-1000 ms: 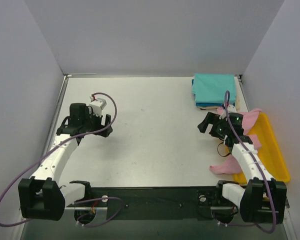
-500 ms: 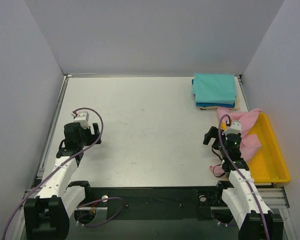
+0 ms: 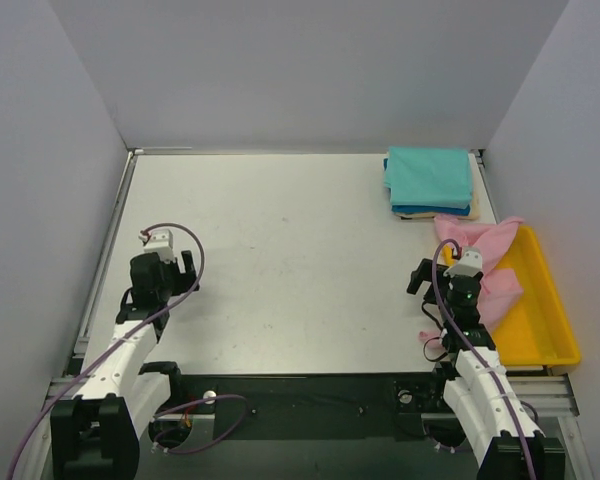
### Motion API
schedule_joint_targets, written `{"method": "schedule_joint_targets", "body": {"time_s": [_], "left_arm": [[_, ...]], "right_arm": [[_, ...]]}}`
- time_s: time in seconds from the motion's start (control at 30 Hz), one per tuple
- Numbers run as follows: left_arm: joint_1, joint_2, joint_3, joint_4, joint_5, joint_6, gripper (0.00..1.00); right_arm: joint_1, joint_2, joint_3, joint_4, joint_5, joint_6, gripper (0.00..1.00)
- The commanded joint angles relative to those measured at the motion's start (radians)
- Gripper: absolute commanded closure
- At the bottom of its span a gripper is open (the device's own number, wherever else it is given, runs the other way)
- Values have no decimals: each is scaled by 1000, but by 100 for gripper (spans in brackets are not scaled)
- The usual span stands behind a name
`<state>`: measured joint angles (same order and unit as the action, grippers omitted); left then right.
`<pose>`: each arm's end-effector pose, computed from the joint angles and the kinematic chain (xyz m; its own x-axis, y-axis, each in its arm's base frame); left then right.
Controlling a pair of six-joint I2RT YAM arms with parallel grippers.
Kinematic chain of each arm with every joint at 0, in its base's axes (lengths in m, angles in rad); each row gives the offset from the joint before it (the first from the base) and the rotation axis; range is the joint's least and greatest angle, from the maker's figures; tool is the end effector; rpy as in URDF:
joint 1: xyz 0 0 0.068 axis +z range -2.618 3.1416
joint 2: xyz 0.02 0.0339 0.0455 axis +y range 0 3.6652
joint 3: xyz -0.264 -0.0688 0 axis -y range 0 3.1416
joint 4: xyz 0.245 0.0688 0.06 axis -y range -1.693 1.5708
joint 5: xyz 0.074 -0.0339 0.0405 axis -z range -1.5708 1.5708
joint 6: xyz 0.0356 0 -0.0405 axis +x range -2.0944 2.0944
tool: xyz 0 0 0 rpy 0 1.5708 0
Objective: Fold and stack the t-shirts
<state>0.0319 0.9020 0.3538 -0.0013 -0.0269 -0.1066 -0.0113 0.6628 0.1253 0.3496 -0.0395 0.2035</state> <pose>0.1900 0.0070 0.1869 -0.5132 -0.1228 -0.8494 -0.1100 0.9910 -0.0768 0.1607 -0.0004 0.1816 -0.1885 0.2041 -0.9606 0.0108 0.9785 0.2058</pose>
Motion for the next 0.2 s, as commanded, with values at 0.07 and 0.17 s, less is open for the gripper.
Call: {"method": "schedule_joint_targets", "body": {"time_s": [0.07, 0.17], "left_arm": [[2, -17, 1, 66, -37, -25, 9], [3, -17, 1, 72, -51, -28, 8]], "right_arm": [[7, 0, 5, 54, 27, -12, 6], [7, -3, -1, 74, 67, 7, 5]]}}
